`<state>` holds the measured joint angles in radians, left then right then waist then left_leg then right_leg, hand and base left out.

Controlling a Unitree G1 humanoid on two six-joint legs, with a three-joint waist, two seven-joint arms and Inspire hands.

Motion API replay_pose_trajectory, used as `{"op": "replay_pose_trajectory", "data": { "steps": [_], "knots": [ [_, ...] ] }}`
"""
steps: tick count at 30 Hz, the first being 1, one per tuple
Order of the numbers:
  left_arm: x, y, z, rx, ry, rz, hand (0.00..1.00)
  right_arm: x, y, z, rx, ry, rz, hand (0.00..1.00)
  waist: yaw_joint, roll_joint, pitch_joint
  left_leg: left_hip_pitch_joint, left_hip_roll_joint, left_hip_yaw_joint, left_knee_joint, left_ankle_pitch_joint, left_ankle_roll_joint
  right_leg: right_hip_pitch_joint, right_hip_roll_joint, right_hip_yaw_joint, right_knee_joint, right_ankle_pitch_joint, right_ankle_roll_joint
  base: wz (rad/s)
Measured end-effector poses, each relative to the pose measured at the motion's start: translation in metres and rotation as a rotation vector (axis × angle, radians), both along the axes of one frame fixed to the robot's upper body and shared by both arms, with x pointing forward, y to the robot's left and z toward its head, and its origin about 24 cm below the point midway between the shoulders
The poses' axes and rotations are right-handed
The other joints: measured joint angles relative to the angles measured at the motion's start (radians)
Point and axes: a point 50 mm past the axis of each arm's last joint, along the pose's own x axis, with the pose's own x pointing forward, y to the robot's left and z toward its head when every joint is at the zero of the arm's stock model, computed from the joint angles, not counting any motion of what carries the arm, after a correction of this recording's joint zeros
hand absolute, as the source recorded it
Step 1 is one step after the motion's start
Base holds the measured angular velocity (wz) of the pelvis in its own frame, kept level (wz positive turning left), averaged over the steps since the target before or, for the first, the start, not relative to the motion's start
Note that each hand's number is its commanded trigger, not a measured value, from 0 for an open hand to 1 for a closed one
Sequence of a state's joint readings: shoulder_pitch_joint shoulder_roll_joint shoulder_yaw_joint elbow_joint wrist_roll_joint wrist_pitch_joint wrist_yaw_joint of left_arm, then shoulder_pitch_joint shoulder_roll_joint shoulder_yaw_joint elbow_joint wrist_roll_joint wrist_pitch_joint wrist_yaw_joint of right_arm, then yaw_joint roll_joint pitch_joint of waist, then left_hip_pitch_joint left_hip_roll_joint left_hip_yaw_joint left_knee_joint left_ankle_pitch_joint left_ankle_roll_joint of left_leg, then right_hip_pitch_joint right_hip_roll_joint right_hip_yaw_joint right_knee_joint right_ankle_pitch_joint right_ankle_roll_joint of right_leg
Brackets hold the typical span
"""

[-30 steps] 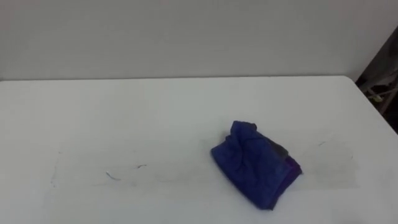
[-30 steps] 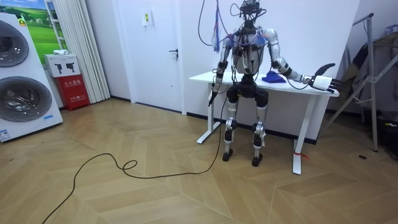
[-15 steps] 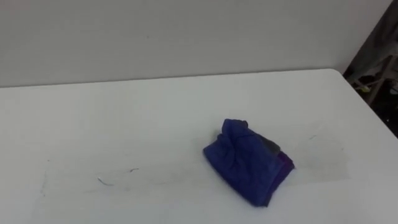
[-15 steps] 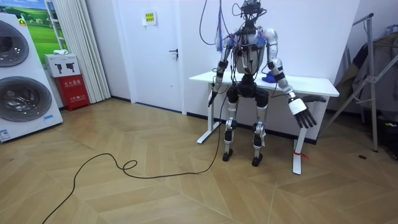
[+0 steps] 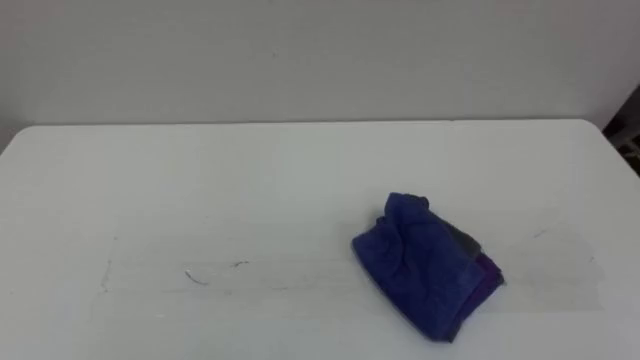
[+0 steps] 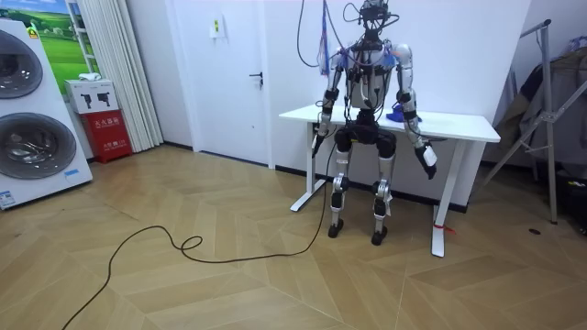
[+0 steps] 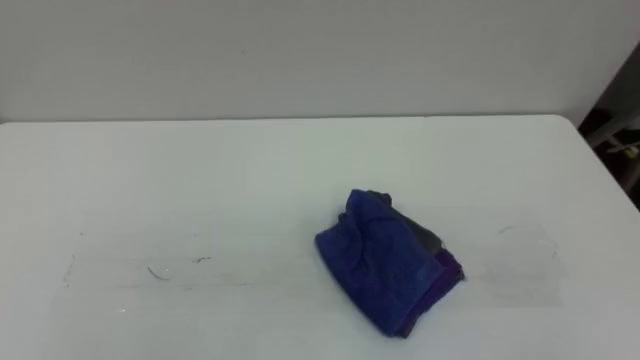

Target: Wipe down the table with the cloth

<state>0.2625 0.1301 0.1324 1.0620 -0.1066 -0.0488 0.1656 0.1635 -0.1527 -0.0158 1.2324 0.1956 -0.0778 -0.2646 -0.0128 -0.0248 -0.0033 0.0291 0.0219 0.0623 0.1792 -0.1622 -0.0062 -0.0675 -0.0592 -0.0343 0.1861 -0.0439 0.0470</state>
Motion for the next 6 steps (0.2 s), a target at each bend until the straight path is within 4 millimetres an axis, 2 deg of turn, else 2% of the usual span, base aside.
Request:
{"op": "replay_pose_trajectory", "data": {
  "steps": [6],
  "knots": [
    [0.0008, -0.0034, -0.0008, 0.007, 0.007, -0.022, 0.00, 0.0005, 0.0081, -0.0028, 0.063, 0.013, 0.053, 0.00, 0.007, 0.004, 0.0025, 0.000, 0.000, -0.010, 0.001, 0.003, -0.004, 0.005, 0.003, 0.000, -0.003, 0.000, 0.000, 0.02]
  ]
}}
